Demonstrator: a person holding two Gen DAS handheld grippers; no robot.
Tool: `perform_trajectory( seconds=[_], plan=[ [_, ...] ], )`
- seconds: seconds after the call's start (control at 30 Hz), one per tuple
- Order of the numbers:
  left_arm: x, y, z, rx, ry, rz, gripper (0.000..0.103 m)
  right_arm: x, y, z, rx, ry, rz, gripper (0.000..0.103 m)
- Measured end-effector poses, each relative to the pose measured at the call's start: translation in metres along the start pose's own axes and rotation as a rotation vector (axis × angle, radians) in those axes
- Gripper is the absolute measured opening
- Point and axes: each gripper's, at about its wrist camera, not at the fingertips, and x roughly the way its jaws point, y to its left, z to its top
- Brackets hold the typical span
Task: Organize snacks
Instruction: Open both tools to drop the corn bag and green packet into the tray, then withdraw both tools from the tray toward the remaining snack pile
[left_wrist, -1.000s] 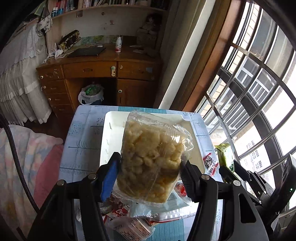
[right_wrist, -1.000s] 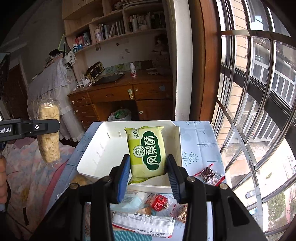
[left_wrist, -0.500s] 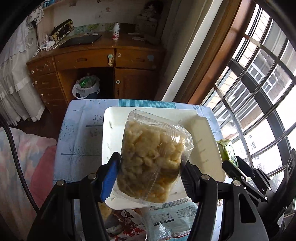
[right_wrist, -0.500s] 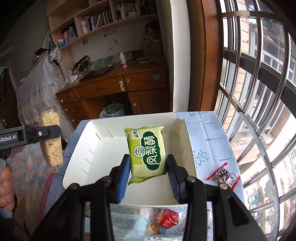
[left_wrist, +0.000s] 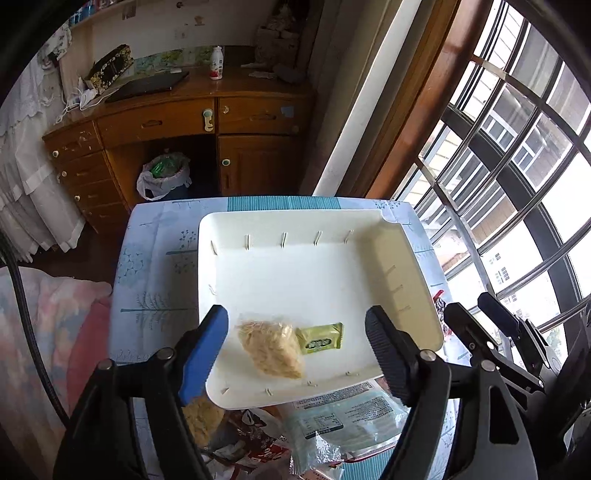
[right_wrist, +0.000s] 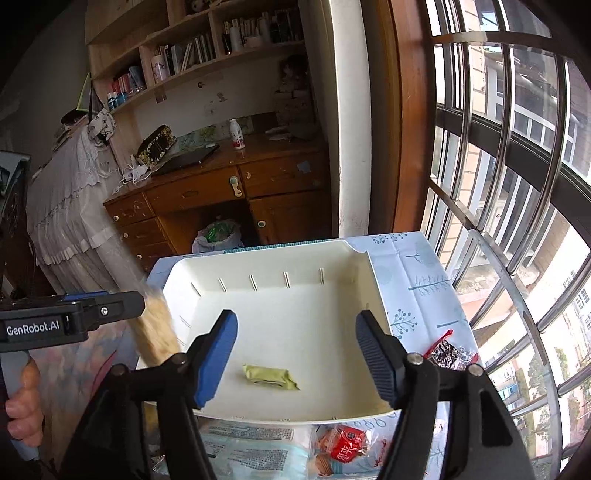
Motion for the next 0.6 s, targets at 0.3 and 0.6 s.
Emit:
perform_trajectory(
  seconds=[0.3, 0.6],
  plan=[
    [-0.055, -0.02, -0.028, 0.006, -0.046, 0.06, 0.079, -0.041, -0.004, -0.005, 0.026, -0.035, 0.037, 0.068],
    [-0.11, -0.028, -0.081, -0.077, -0.089, 0.134, 0.082, -0.092, -0.018, -0.022, 0.022, -0.071, 0.086, 0.075]
  ],
)
